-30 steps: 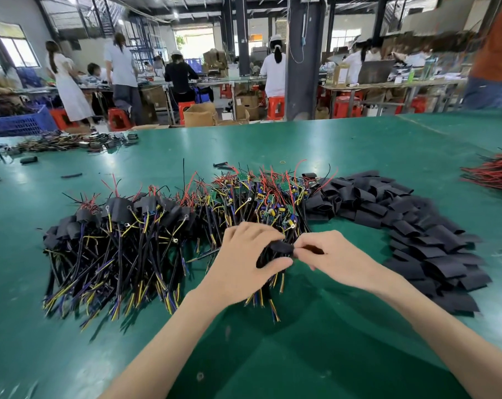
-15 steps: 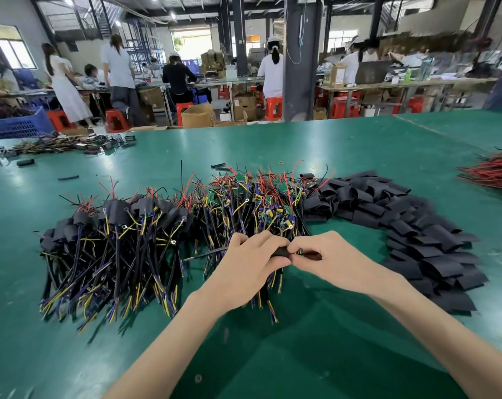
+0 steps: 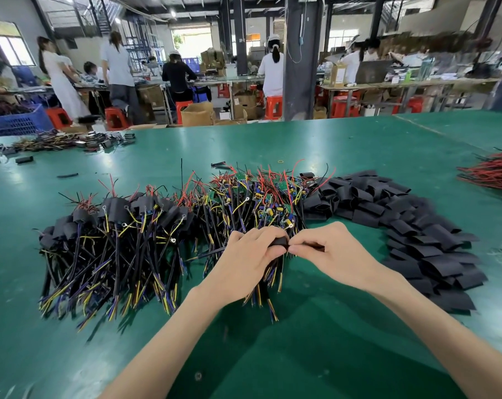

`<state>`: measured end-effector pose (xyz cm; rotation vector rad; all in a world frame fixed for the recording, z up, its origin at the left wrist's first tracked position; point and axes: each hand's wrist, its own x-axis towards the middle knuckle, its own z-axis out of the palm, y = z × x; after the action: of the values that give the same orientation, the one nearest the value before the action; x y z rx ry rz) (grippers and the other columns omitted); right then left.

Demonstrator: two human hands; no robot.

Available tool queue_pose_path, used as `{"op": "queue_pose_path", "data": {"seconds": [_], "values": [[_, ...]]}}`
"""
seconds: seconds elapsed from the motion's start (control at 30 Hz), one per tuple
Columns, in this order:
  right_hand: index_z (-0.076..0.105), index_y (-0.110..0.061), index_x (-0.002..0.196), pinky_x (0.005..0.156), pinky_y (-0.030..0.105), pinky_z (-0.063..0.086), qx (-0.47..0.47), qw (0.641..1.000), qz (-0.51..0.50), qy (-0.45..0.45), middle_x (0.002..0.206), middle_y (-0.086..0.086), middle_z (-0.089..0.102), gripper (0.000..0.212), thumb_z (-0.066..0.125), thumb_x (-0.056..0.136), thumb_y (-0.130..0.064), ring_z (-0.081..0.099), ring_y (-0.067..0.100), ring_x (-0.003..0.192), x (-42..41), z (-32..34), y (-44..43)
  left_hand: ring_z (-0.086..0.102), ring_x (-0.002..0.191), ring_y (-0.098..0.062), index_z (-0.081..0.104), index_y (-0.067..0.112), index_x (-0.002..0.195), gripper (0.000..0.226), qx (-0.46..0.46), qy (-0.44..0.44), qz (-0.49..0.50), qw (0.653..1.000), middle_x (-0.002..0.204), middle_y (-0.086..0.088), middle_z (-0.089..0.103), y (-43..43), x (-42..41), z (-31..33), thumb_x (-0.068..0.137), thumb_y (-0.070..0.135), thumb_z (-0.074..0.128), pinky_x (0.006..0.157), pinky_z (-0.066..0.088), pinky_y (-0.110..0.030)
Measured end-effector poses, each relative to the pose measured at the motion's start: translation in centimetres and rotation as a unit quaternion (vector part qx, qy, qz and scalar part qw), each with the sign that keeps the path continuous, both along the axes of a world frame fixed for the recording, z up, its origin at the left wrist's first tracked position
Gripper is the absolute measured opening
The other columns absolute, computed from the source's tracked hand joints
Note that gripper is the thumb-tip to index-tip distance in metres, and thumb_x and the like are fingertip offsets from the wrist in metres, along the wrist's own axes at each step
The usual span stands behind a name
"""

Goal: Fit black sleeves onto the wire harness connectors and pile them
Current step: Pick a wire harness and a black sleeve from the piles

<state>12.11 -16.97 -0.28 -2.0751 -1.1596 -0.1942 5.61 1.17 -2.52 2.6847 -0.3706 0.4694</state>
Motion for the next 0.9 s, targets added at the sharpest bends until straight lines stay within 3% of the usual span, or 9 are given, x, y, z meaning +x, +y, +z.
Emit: {"op": "queue_pose_path", "data": {"seconds": [0.13,0.2,0.27,0.4,0.6,0.8,0.9], "values": [[0.068,-0.013,0.077,0.051,0.021,0.025,-0.001,0.999,0.003,0.040,0.051,0.008,0.047,0.010,0.067,0.086,-0.017,0.030,0.010,0.050,0.1,-0.2,-0.1,0.036,0.087,0.015,0.048,0.029,0.124,0.029,-0.017,0.007,-0.010,1.000,0.087,0.037,0.041,0.3,-0.1,-0.3,0.100,0.039,0.034,0.085,0.023,-0.025],[0.068,-0.013,0.077,0.051,0.021,0.025,-0.007,0.999,0.003,0.049,0.052,0.010,0.047,0.010,0.066,0.087,-0.017,0.029,0.009,0.050,0.1,-0.4,-0.2,0.036,0.089,0.012,0.048,0.028,0.124,0.026,-0.029,0.012,-0.011,0.999,0.090,0.036,0.042,0.1,-0.1,-0.5,0.100,0.033,0.041,0.086,0.021,-0.024],[0.068,-0.013,0.079,0.051,0.018,0.023,-0.017,0.999,-0.001,0.041,0.049,0.001,0.042,0.009,0.066,0.087,-0.016,0.030,0.010,0.049,0.1,-0.4,-0.2,0.038,0.100,0.005,0.046,0.026,0.125,0.028,-0.041,0.014,-0.010,0.999,0.106,0.030,0.043,-0.3,-0.3,-0.5,0.098,0.032,0.046,0.093,0.019,-0.024],[0.068,-0.012,0.082,0.054,0.014,0.027,-0.043,0.999,0.011,0.024,0.054,-0.015,0.049,0.009,0.062,0.088,-0.010,0.042,0.006,0.054,-0.1,-0.3,0.0,0.038,0.102,-0.006,0.048,0.022,0.125,0.039,0.013,-0.039,0.028,0.999,0.107,0.013,0.054,-1.1,-0.5,-0.5,0.096,0.047,0.042,0.099,0.014,-0.027],[0.064,-0.012,0.073,0.052,0.018,0.024,-0.021,0.997,0.008,0.072,0.055,-0.005,0.045,0.015,0.062,0.088,-0.011,0.034,0.008,0.052,0.0,-0.1,-0.1,0.052,0.094,-0.014,0.054,0.018,0.117,0.039,0.051,-0.047,0.017,0.997,0.104,0.010,0.060,-1.4,-0.5,-0.5,0.098,0.041,0.029,0.098,0.023,-0.036],[0.066,-0.015,0.067,0.049,0.013,0.024,0.012,0.984,0.010,0.176,0.051,-0.009,0.043,0.020,0.063,0.085,-0.008,0.031,0.004,0.049,-0.1,0.2,-0.3,0.037,0.087,0.000,0.056,0.020,0.114,0.032,-0.032,-0.050,-0.019,0.998,0.095,0.017,0.055,-1.0,-0.1,-0.8,0.098,0.038,0.036,0.096,0.021,-0.033],[0.066,-0.011,0.067,0.049,0.012,0.024,0.032,0.975,0.018,0.220,0.047,-0.011,0.042,0.021,0.061,0.087,-0.008,0.030,0.003,0.048,-0.1,0.5,-0.4,0.037,0.088,0.008,0.052,0.035,0.110,0.025,-0.070,-0.041,-0.031,0.996,0.086,0.029,0.049,-0.8,-0.2,-0.7,0.096,0.049,0.037,0.097,0.016,-0.024]]}}
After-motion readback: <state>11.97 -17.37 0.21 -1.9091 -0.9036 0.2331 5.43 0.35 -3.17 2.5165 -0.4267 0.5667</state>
